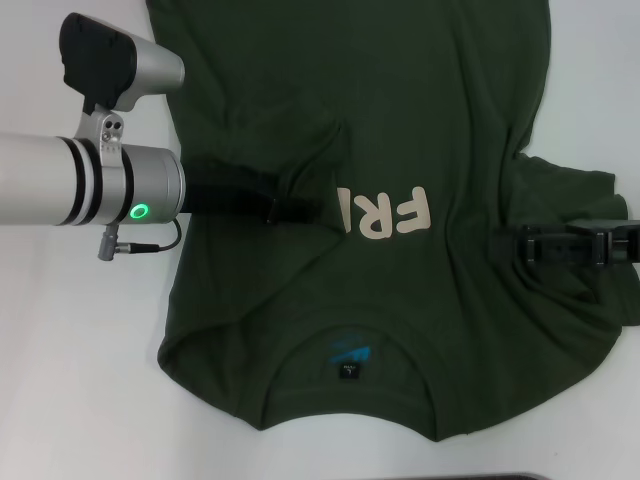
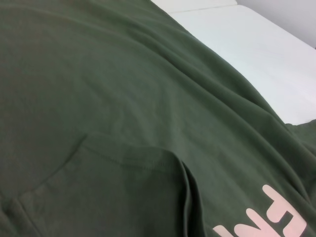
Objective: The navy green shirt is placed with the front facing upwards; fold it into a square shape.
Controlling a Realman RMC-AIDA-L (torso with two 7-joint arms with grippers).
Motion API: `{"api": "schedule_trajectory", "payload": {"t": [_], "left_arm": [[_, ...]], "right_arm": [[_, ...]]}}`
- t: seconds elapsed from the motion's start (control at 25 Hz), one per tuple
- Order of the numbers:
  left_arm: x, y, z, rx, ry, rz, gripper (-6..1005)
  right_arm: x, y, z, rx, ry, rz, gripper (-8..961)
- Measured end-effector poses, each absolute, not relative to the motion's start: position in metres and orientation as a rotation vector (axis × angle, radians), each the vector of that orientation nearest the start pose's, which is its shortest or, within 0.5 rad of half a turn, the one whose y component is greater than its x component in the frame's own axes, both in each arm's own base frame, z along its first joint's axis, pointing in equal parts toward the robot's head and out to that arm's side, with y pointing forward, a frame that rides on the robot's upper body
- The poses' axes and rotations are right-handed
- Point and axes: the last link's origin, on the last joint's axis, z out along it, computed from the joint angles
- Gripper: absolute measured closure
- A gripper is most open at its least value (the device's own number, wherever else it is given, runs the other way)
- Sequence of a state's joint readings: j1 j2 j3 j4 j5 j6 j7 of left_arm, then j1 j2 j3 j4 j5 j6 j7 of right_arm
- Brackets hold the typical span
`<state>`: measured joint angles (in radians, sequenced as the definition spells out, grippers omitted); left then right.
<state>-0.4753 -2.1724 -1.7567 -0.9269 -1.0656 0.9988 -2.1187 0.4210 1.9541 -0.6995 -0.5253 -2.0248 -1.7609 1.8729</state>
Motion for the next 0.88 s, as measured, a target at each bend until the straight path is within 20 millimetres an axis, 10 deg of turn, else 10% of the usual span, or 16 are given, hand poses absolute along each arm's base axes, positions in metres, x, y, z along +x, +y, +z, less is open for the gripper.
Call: {"api": "schedule_trajectory", "payload": {"t": [0.88], "left_arm": [[-0.2112, 0.3531, -0.0882, -2.611, -1.095, -0.235, 343]], "right_arm": [[0.3113, 0.2701, 0.0265, -2.635, 1.575, 0.783, 38]]}}
